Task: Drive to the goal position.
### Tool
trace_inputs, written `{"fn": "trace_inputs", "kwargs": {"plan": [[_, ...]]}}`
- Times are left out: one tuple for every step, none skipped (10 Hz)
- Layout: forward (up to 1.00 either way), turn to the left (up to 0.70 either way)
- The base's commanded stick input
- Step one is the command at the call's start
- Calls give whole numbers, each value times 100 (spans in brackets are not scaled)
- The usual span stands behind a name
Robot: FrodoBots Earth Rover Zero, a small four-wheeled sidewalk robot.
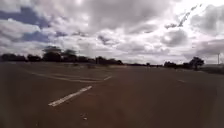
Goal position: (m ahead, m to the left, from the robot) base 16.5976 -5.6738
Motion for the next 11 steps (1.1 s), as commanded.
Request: {"fn": "trace_inputs", "kwargs": {"plan": [[85,0],[85,0],[85,0],[85,0],[85,0],[85,0],[85,0],[85,0],[85,0],[85,0],[85,-3]]}}
